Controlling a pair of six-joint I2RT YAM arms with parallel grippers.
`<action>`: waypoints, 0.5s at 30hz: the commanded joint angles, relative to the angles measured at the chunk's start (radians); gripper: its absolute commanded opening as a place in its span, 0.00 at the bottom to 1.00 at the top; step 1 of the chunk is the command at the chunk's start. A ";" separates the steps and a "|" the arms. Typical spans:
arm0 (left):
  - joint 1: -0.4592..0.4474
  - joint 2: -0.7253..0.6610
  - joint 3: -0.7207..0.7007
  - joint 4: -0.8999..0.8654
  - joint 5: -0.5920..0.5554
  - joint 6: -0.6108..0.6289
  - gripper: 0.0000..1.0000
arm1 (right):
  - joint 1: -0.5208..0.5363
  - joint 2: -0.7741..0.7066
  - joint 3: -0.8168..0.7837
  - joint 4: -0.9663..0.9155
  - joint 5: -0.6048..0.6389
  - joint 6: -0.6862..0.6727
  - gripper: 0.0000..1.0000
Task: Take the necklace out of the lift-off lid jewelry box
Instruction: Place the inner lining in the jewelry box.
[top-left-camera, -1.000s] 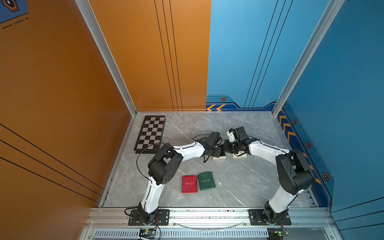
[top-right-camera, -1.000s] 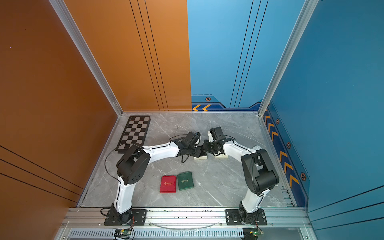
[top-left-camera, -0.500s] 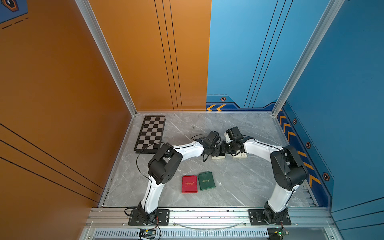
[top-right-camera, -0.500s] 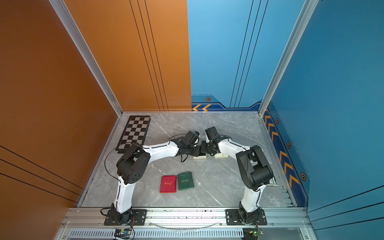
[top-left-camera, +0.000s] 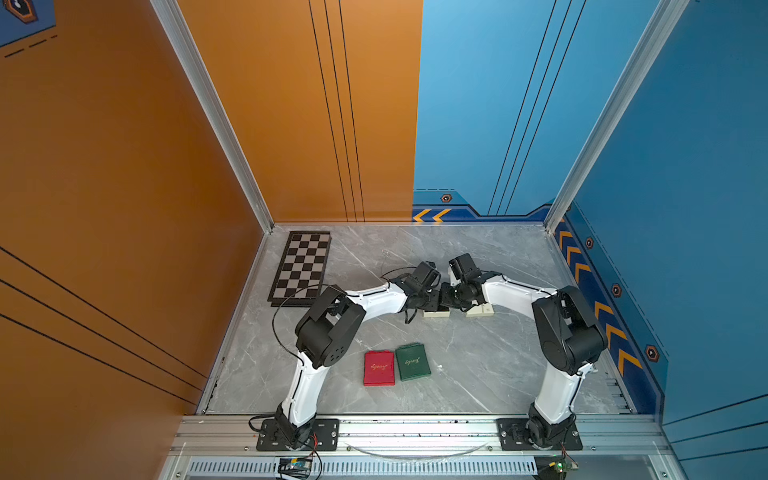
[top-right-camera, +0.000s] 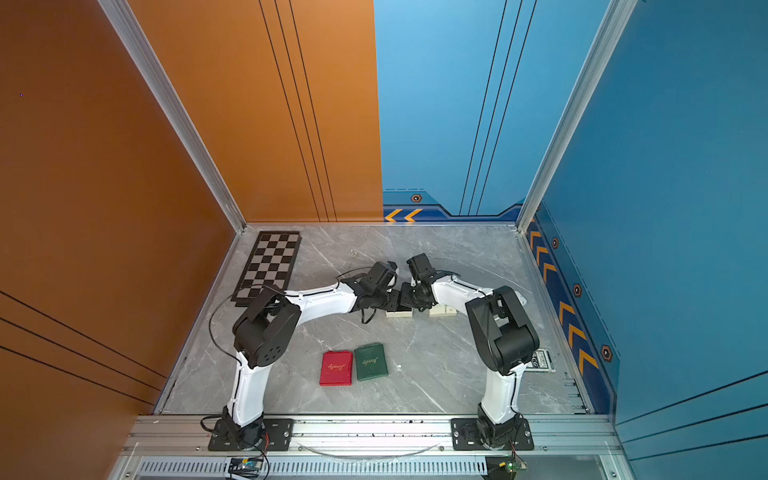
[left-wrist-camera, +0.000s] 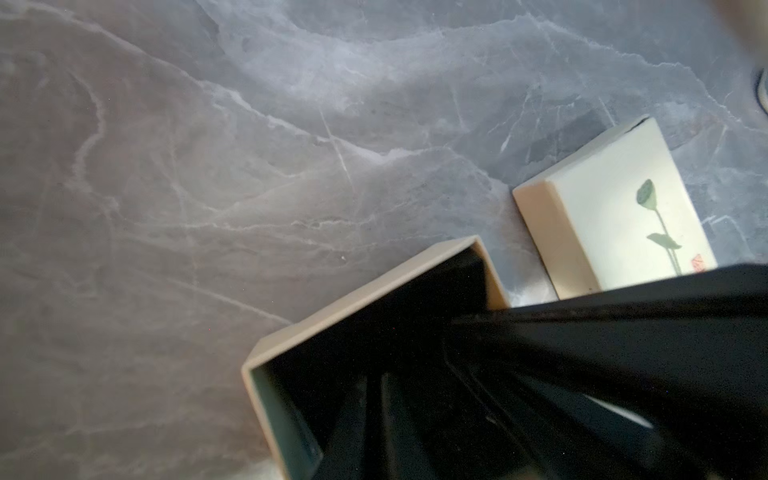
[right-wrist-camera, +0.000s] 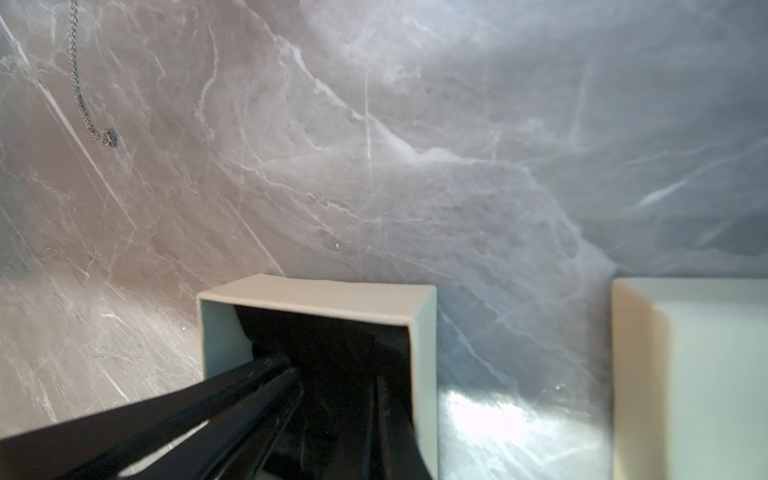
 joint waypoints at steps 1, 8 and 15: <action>-0.006 -0.018 -0.048 0.043 0.028 0.011 0.12 | 0.018 0.053 -0.001 -0.035 0.044 0.007 0.09; 0.019 -0.084 -0.125 0.136 0.066 0.000 0.13 | 0.005 0.036 -0.012 -0.011 -0.005 -0.003 0.09; 0.037 -0.148 -0.176 0.156 0.068 0.004 0.13 | -0.004 0.029 -0.018 -0.009 -0.009 -0.009 0.09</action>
